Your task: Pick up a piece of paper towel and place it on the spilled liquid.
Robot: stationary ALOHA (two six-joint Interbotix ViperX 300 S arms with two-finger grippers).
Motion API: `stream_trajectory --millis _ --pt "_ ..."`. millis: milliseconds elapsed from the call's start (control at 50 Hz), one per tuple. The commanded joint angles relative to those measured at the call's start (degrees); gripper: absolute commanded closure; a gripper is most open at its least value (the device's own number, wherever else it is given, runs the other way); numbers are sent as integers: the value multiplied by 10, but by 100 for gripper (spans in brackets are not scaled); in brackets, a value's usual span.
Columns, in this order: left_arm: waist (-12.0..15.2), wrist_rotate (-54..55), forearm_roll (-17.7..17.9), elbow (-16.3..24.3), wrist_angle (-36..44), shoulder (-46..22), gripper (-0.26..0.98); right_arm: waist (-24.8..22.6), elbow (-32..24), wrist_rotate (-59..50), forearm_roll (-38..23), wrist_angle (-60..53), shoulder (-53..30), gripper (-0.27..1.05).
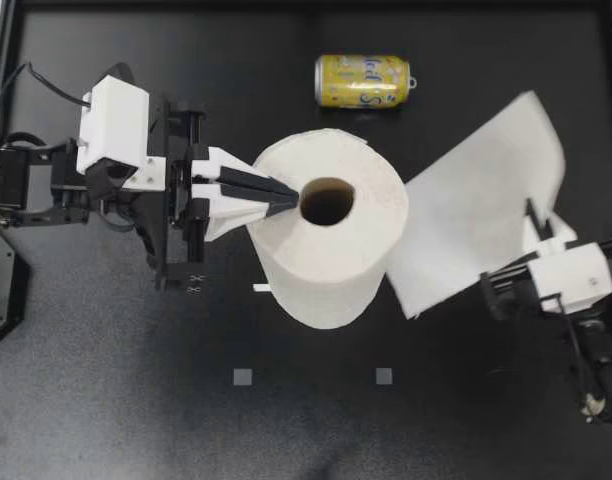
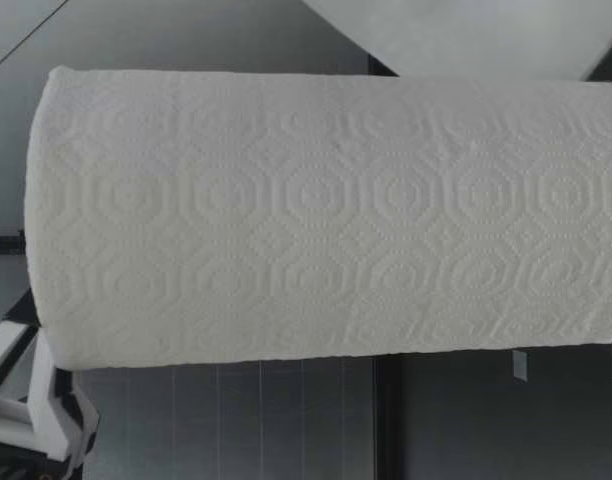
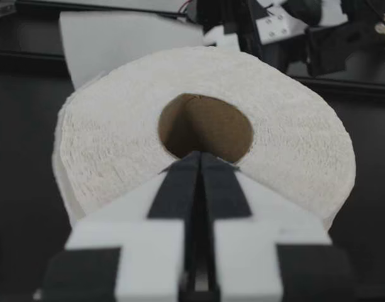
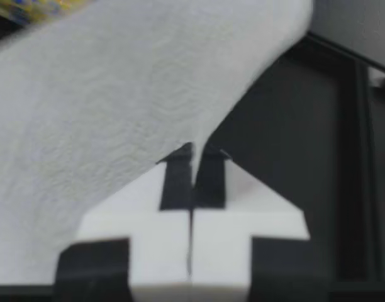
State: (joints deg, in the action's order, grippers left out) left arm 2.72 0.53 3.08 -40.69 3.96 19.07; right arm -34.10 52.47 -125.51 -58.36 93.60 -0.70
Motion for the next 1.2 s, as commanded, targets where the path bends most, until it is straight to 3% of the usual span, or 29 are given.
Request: stream_trajectory --millis 0,160,380,700,900,1180 --pt "4 2 2 -4 -14 -8 64 -3 9 8 11 14 26 91" --pt "4 2 3 -3 -14 -8 64 -2 25 35 18 21 51 91" --pt "4 3 3 -4 -3 -9 64 34 37 40 -67 -40 81 91" --pt "4 0 3 -3 30 -4 64 188 83 36 -199 -173 129 91" --pt "3 -4 3 -4 69 0 64 308 110 37 -279 -259 157 91" --pt "-3 -10 -2 -4 105 18 64 427 107 35 -354 -367 125 91"
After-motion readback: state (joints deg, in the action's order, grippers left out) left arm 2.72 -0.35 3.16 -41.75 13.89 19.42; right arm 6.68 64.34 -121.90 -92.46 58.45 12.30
